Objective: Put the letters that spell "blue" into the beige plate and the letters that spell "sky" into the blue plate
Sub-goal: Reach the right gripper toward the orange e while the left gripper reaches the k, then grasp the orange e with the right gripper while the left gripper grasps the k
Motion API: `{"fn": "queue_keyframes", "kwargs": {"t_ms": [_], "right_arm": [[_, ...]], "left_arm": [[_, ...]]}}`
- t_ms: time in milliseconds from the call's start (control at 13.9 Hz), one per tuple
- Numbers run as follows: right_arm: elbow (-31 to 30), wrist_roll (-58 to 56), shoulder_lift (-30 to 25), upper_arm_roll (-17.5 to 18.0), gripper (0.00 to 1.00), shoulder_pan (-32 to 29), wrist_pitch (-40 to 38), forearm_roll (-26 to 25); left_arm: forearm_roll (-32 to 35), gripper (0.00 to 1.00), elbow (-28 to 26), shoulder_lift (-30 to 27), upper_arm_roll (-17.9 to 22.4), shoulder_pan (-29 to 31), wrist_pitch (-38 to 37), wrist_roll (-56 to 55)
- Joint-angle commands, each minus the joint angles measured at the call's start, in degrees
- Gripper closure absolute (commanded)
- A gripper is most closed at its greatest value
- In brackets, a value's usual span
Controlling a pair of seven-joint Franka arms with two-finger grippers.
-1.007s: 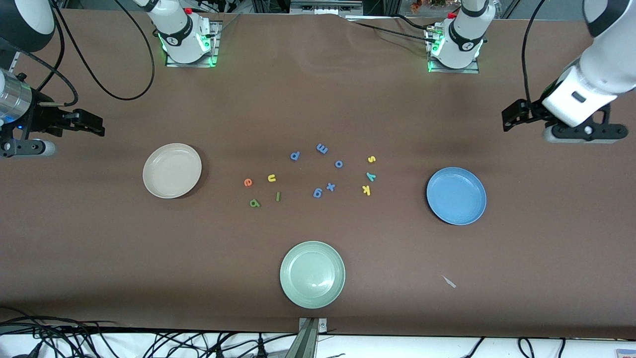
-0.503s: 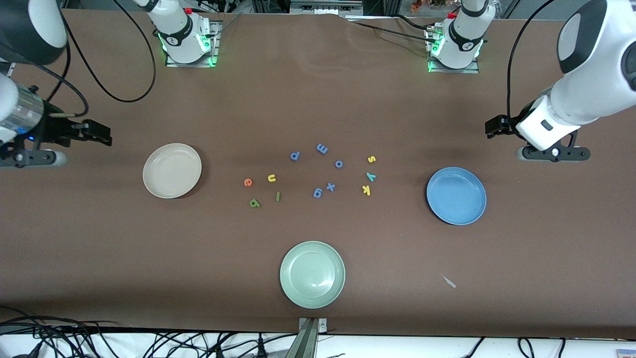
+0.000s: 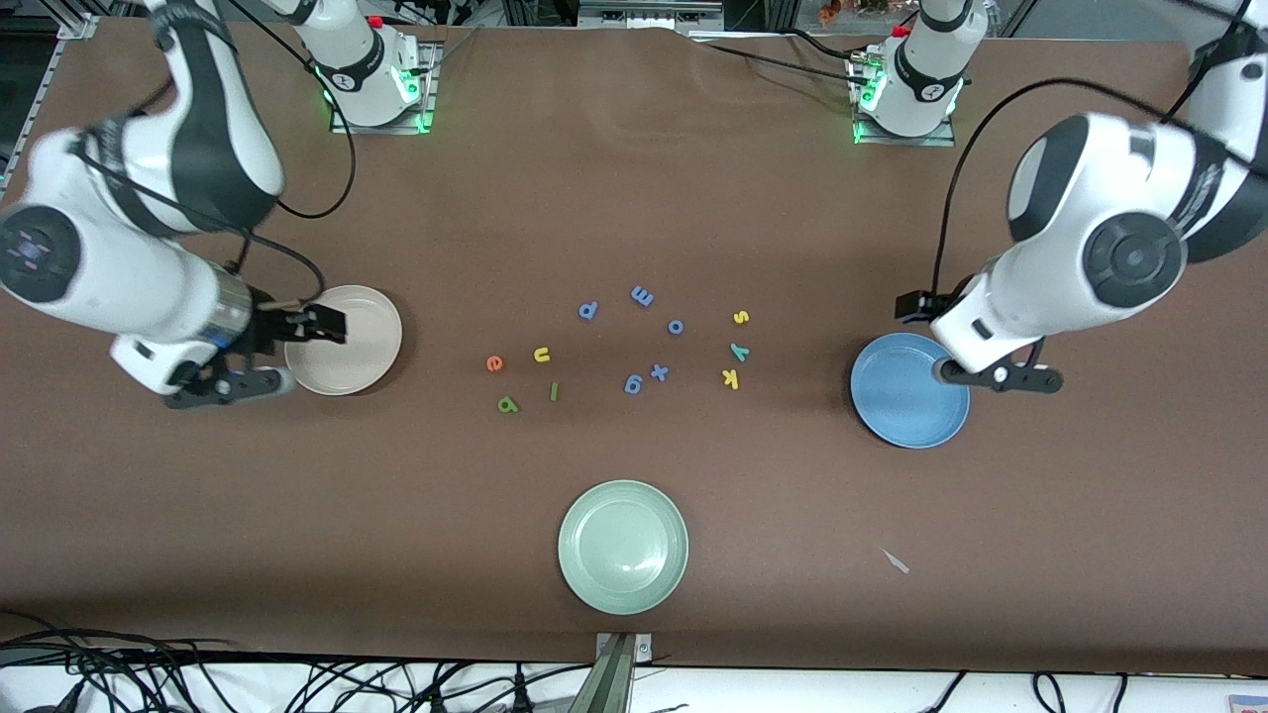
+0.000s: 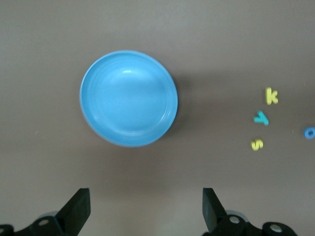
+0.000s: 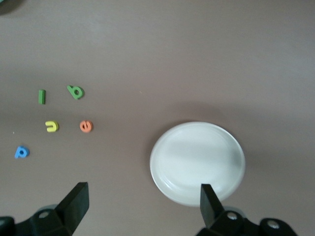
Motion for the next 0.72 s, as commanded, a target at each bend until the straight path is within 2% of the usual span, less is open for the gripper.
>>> {"fn": "queue_keyframes", "kwargs": {"t_ms": [0, 288, 647], "right_arm": [[0.7, 3.1, 3.8, -0.3, 0.00, 2.3, 3.9, 0.8], [0.0, 12.3, 7.5, -0.3, 0.00, 6.0, 9.6, 0.4], [-7.8, 19.6, 7.8, -0.3, 0.00, 9.8, 20.9, 0.3]], "left_arm": [[-0.5, 0.00, 5.2, 6.2, 0.3, -2.9, 2.8, -5.0], [0.0, 0.00, 5.2, 13.1, 0.3, -9.0, 11.9, -16.4], [-0.5, 0.00, 4.2, 18.4, 0.3, -13.0, 18.0, -20.7]]}}
